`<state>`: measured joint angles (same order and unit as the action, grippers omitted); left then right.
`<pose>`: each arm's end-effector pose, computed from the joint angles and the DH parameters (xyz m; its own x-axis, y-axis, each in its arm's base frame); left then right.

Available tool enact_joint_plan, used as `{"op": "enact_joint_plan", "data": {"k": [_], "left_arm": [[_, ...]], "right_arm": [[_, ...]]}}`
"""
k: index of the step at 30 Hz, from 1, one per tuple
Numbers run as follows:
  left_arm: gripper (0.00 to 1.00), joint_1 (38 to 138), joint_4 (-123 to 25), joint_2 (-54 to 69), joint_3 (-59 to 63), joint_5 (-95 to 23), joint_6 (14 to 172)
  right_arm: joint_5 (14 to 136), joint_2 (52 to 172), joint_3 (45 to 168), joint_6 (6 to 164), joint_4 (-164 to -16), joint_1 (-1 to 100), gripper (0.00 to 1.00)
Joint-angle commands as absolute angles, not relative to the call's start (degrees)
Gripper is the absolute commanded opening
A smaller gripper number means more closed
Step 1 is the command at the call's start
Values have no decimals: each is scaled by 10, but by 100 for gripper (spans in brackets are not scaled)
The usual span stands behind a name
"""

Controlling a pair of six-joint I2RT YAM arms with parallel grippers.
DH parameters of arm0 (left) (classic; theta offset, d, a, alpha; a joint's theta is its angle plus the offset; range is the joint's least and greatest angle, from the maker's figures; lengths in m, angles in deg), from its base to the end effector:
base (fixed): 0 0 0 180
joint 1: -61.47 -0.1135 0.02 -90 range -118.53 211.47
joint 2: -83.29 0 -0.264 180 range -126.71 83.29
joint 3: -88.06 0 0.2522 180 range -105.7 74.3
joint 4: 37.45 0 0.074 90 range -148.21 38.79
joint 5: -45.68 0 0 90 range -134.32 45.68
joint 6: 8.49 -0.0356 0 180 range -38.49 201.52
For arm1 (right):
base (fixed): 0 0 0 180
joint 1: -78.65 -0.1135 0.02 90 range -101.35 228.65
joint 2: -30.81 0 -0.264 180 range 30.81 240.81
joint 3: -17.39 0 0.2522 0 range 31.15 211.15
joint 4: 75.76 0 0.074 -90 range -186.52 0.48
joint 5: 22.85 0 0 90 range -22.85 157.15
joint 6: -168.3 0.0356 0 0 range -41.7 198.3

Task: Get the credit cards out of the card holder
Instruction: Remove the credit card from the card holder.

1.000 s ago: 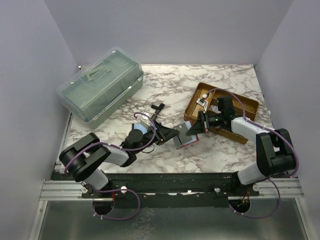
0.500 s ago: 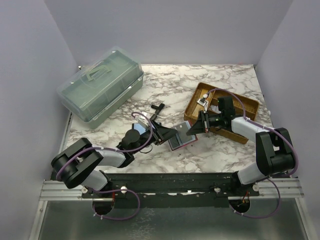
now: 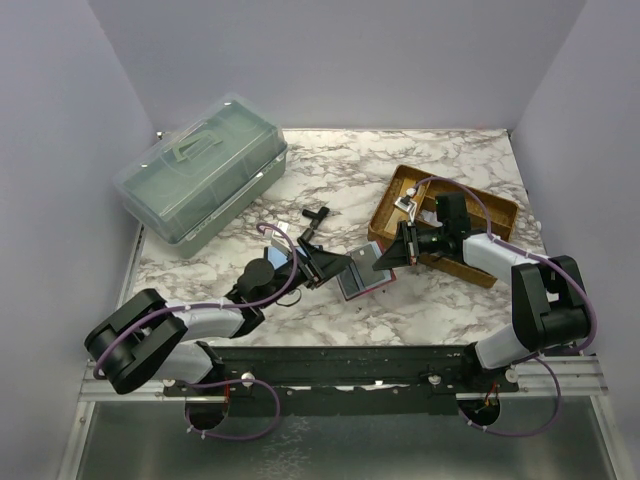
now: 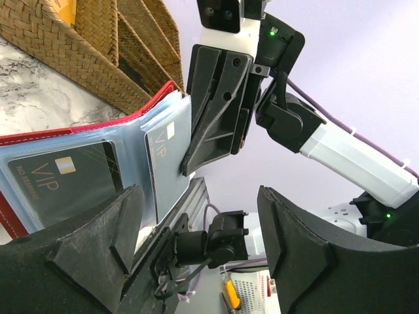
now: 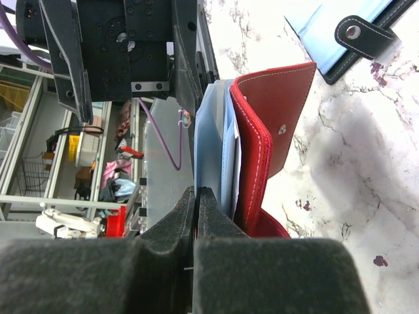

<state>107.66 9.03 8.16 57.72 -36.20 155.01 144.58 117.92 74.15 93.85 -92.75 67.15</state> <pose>0.1628 -0.1770 0.1942 -0.7729 -0.5655 -0.2879 0.2502 0.1453 -0.9572 0.2672 0.0898 0.1896 -0.8796 -0.1194 -0.4604 -0.4730 0.1177 0.8732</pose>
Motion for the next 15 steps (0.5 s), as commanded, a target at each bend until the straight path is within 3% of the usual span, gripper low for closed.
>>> {"op": "enact_joint_plan", "data": {"k": [1,15], "left_arm": [[76,1075,83,83,561,-361,1538],[73,1075,91,22,518,-325,1536]], "right_arm": [[1456,1175,741,938,-925,676,0],[1474,1168,734,967,-901,676,0]]}}
